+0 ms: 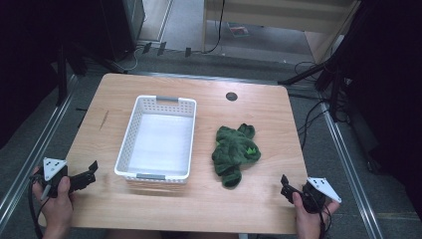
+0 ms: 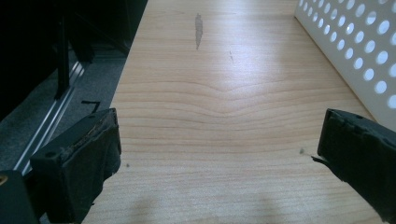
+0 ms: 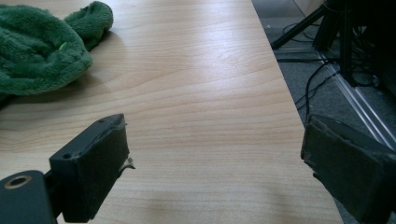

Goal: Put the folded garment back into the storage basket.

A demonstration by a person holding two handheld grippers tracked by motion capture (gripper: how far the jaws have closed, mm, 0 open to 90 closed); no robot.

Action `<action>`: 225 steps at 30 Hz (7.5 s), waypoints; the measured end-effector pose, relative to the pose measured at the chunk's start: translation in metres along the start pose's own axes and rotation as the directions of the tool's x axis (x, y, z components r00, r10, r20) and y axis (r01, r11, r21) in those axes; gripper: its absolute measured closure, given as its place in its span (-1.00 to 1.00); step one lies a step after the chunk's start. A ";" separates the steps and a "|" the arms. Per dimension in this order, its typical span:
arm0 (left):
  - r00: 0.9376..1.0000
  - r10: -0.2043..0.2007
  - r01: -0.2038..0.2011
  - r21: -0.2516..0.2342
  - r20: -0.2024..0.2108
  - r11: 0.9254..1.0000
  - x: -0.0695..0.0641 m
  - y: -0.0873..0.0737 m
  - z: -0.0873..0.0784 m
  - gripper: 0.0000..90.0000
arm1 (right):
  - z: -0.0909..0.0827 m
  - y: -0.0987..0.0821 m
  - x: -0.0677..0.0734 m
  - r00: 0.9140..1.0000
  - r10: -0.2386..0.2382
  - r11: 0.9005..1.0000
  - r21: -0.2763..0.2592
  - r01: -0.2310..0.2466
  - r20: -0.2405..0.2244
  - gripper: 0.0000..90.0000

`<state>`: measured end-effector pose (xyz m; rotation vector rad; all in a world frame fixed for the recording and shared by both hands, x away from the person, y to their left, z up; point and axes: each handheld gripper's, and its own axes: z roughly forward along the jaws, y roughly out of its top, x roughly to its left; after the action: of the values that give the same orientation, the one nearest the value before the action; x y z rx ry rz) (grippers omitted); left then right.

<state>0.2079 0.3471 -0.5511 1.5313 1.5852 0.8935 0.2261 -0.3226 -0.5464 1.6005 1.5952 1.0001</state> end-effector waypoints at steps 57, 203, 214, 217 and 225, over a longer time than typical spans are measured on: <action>0.999 -0.036 0.036 0.010 0.004 0.999 0.003 0.002 0.003 -0.99 | 0.033 0.084 0.122 0.991 -0.071 0.992 0.092 0.082 -0.117 -0.73; 0.998 -0.066 0.066 0.038 -0.001 0.997 0.005 0.003 0.006 -0.99 | 0.041 0.132 0.199 0.978 -0.012 0.990 0.135 0.041 -0.208 0.61; 0.998 -0.068 0.068 0.036 0.001 0.997 0.005 0.003 0.006 -0.99 | 0.040 0.147 0.218 0.972 -0.015 0.990 0.132 0.047 -0.234 0.61; 0.998 -0.065 0.065 0.038 0.000 0.997 0.005 0.003 0.006 -0.99 | 0.039 0.151 0.225 0.970 -0.019 0.990 0.131 0.053 -0.243 0.60; 0.998 -0.071 0.070 0.039 0.003 0.997 0.005 0.003 0.006 -0.99 | 0.041 0.158 0.239 0.965 -0.013 0.989 0.136 0.051 -0.262 0.60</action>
<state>0.2145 0.3523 -0.5518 1.4932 1.6519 0.8248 0.3309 -0.0876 -0.4136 1.5806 1.9007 1.1403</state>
